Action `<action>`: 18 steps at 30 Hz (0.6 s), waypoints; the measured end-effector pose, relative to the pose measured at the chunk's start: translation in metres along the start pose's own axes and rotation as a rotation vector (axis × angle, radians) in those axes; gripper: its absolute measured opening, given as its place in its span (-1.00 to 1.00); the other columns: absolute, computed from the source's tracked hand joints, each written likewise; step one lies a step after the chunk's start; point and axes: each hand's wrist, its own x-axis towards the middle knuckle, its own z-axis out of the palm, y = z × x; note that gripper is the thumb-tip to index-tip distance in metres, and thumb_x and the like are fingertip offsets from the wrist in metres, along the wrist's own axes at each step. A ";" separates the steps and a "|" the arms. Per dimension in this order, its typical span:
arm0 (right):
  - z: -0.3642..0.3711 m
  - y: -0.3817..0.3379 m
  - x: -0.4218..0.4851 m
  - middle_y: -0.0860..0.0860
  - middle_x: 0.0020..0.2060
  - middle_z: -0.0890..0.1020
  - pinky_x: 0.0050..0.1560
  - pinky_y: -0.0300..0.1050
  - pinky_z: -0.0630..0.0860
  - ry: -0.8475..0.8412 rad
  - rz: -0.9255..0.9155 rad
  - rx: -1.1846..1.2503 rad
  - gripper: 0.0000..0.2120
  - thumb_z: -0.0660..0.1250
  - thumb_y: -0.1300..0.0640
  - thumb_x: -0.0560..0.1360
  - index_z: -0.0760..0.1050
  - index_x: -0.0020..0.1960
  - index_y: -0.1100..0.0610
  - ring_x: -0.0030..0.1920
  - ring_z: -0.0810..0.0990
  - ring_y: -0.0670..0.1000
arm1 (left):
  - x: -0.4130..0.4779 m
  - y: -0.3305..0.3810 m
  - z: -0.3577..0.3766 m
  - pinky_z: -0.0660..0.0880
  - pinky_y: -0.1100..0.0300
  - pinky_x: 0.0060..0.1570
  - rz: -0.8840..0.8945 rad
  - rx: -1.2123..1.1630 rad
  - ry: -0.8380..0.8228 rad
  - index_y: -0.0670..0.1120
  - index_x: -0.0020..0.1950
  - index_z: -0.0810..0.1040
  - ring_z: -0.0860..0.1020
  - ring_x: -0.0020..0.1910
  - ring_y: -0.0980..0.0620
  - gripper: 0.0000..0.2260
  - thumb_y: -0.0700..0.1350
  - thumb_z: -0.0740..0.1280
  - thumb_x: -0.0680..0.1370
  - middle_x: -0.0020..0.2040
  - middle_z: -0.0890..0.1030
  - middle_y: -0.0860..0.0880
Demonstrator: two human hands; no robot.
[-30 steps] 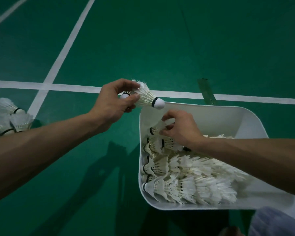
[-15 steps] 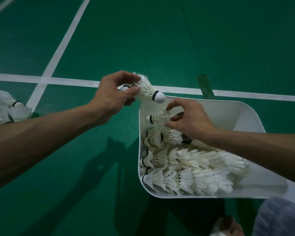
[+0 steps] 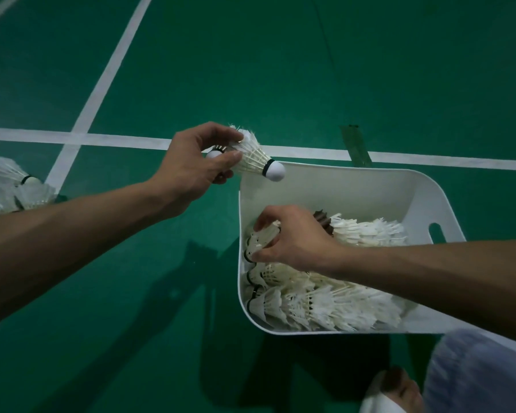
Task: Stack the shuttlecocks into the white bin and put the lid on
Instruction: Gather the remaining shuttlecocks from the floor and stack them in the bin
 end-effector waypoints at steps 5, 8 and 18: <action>0.006 0.007 -0.002 -0.06 0.03 0.58 -0.10 -0.11 0.55 0.023 0.035 0.038 -0.62 0.61 0.07 0.25 0.54 -0.01 0.02 -0.14 0.59 -0.06 | 0.003 -0.003 0.001 0.56 0.12 -0.23 0.007 -0.012 0.005 0.02 -0.04 0.59 0.52 -0.43 0.09 -0.80 -0.29 0.39 0.50 -0.07 0.63 0.08; 0.010 0.013 -0.004 -0.03 0.08 0.55 0.02 0.01 0.59 0.014 0.042 0.058 -0.58 0.62 0.10 0.25 0.52 0.03 0.03 -0.09 0.64 -0.01 | 0.002 -0.004 0.000 0.57 0.15 -0.24 0.006 0.004 -0.002 0.03 -0.04 0.59 0.53 -0.42 0.09 -0.80 -0.27 0.39 0.50 -0.05 0.62 0.09; -0.001 0.016 -0.020 -0.09 0.03 0.60 -0.06 -0.04 0.62 0.028 0.044 0.127 -0.43 0.64 0.07 0.21 0.45 0.12 -0.05 -0.19 0.67 -0.10 | -0.018 0.011 -0.001 0.54 0.16 -0.26 0.061 0.116 -0.099 0.02 -0.01 0.58 0.52 -0.31 0.01 -0.81 -0.27 0.40 0.49 -0.08 0.61 0.06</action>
